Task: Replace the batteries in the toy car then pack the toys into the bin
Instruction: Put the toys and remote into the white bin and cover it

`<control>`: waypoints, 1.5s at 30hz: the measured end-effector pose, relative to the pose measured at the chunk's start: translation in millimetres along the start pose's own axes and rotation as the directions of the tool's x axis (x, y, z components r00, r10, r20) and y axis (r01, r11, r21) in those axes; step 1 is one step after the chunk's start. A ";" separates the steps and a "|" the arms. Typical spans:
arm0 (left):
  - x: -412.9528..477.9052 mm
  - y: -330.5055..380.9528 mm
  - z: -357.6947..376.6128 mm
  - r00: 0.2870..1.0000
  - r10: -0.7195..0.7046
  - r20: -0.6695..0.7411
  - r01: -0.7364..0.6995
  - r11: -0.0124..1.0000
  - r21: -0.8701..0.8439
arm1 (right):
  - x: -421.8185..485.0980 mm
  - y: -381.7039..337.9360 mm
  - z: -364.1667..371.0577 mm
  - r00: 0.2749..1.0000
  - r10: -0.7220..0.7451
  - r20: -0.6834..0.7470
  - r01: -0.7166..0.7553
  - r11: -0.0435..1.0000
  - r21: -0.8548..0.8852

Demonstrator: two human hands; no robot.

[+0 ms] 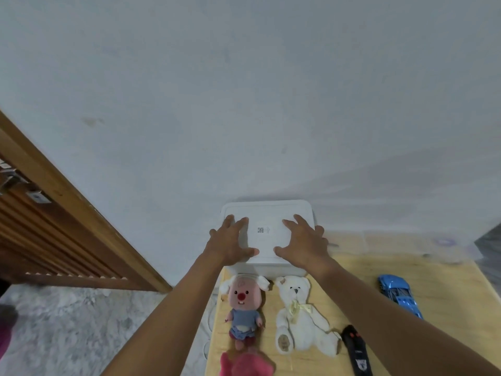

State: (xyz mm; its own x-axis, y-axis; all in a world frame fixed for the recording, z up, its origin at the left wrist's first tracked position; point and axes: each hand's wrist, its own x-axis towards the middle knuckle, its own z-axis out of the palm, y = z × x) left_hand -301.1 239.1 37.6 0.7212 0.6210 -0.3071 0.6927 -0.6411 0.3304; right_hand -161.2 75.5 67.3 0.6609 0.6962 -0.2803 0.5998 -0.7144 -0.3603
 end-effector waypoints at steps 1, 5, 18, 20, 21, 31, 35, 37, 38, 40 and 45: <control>-2.9 5.3 -2.3 1.000 0.002 -0.002 -0.002 1.000 0.004 | -2.8 2.3 -2.8 1.000 0.000 0.002 0.000 1.000 -0.001; -17.7 41.3 -11.2 0.999 0.020 -0.042 -0.018 0.999 0.043 | -14.3 22.4 -20.5 1.000 0.002 0.000 -0.002 1.000 0.015; -27.3 248.4 61.9 0.994 0.094 -0.048 -0.091 0.994 0.061 | -62.0 224.9 -92.1 0.996 0.055 -0.071 -0.048 0.993 0.104; -31.3 295.1 91.0 0.993 0.121 -0.010 -0.120 0.990 0.079 | -72.6 278.3 -98.6 0.994 0.089 -0.058 -0.082 0.989 0.124; -33.2 315.8 106.6 0.992 0.123 0.014 -0.124 0.989 0.076 | -77.6 303.0 -100.1 0.993 0.107 -0.045 -0.100 0.986 0.130; -66.3 455.6 255.4 0.962 0.131 0.239 -0.142 0.989 0.032 | -124.4 508.2 -71.5 0.980 0.178 0.091 -0.185 0.980 0.076; -73.2 469.4 294.8 0.946 0.116 0.303 -0.147 0.986 0.081 | -139.9 539.5 -57.1 0.960 0.222 0.169 -0.238 0.968 0.077; -73.6 468.2 310.6 0.935 0.085 0.345 -0.126 0.987 0.096 | -142.9 550.4 -45.0 0.947 0.244 0.210 -0.271 0.956 0.109; -74.5 466.8 317.3 0.928 0.071 0.366 -0.113 0.989 0.095 | -144.1 554.7 -38.2 0.941 0.246 0.233 -0.279 0.952 0.123; -78.3 463.5 327.1 0.922 0.059 0.384 -0.106 0.989 0.102 | -144.6 562.7 -24.6 0.932 0.238 0.272 -0.280 0.952 0.127; -79.8 459.1 327.5 0.927 0.111 0.357 -0.185 0.967 0.178 | -149.1 562.3 -13.5 0.933 0.240 0.268 -0.260 0.965 0.041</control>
State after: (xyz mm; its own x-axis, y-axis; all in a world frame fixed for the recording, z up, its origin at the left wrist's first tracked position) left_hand -38.0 -252.5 -78.5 0.7489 0.3433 -0.5668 0.5378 -0.8146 0.2173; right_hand 83.6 -431.0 -81.5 0.6397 0.4969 -0.5864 0.3884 -0.8673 -0.3113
